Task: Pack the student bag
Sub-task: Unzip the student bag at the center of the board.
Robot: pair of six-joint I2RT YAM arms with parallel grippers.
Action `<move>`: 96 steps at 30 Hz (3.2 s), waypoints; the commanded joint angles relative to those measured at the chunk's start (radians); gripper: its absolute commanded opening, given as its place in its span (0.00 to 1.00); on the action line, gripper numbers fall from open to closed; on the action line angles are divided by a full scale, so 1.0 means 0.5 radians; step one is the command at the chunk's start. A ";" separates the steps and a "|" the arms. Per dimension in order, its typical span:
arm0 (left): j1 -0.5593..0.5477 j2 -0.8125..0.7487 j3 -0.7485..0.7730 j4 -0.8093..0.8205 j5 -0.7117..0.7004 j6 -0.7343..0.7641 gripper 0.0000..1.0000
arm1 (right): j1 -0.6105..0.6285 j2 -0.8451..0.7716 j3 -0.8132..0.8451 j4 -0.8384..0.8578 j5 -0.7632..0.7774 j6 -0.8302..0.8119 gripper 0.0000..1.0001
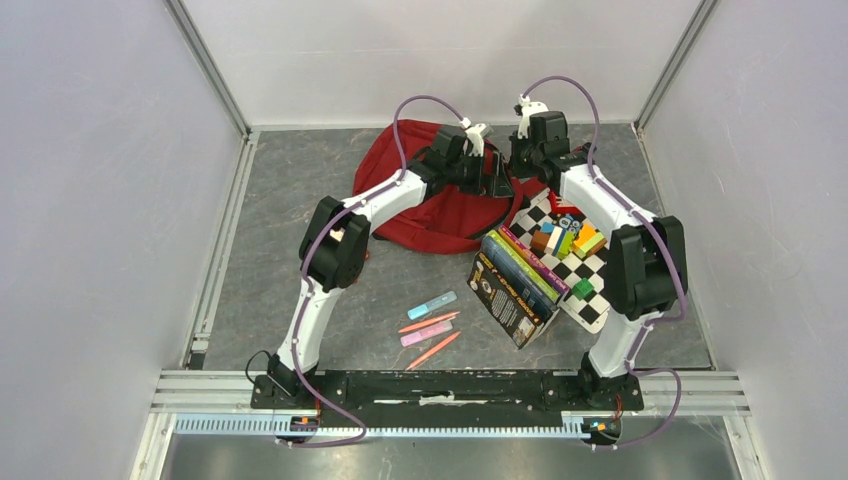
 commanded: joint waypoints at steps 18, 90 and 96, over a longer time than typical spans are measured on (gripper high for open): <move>-0.009 0.199 0.189 0.096 -0.217 -0.214 0.87 | 0.044 -0.163 -0.007 0.035 -0.042 0.064 0.00; 0.120 -0.131 0.190 -0.988 0.078 0.847 0.02 | 0.061 0.850 0.695 0.578 0.003 -0.001 0.01; 0.121 -0.107 0.196 -1.021 0.173 0.872 0.02 | 0.079 0.946 0.765 0.702 -0.048 0.115 0.01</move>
